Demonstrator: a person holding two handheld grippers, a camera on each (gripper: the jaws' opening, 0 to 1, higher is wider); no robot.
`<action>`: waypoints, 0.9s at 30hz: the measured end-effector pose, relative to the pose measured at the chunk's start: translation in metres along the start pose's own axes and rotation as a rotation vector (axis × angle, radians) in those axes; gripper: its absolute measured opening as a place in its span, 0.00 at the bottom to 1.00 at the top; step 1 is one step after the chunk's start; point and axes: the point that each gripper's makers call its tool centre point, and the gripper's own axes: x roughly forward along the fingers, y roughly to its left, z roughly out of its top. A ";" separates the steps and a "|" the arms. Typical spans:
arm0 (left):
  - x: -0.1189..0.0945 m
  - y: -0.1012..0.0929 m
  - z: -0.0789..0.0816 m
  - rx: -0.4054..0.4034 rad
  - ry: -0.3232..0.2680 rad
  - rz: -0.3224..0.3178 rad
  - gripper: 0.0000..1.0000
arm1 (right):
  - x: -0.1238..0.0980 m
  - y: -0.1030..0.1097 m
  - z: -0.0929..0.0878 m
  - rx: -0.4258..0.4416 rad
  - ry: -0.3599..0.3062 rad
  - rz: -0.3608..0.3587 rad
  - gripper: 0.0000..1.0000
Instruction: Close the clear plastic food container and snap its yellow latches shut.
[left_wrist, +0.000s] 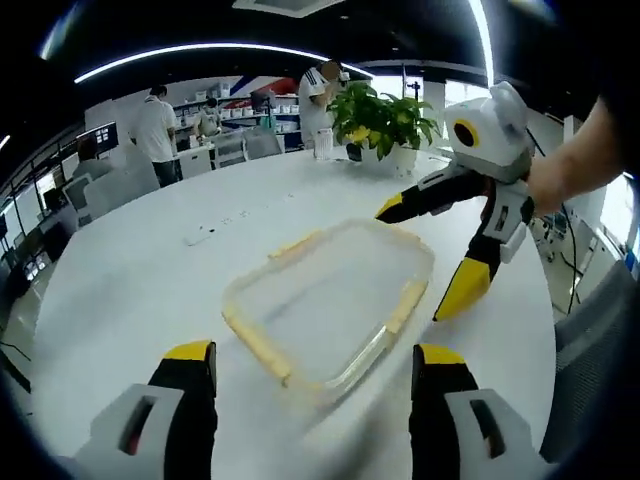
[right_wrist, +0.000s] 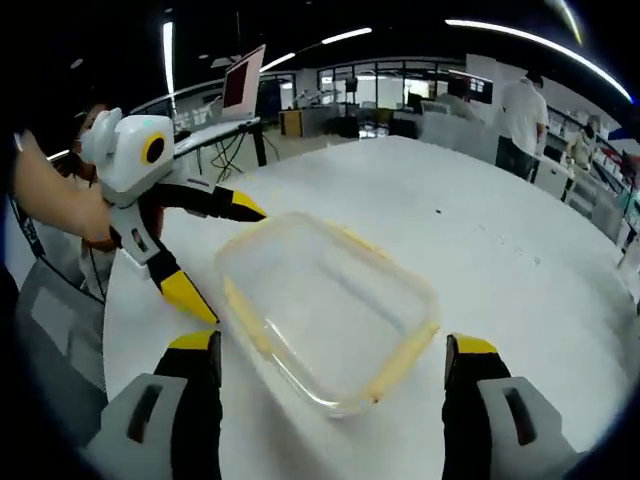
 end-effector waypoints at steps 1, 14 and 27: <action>0.000 0.000 0.000 -0.009 -0.004 0.001 0.79 | -0.001 0.001 0.000 0.000 0.000 -0.002 0.91; -0.013 -0.001 -0.003 -0.089 -0.033 0.013 0.82 | -0.021 -0.001 -0.001 0.095 -0.067 -0.043 0.91; -0.032 0.005 -0.007 -0.180 -0.070 0.027 0.85 | -0.037 0.000 0.009 0.152 -0.128 -0.054 0.90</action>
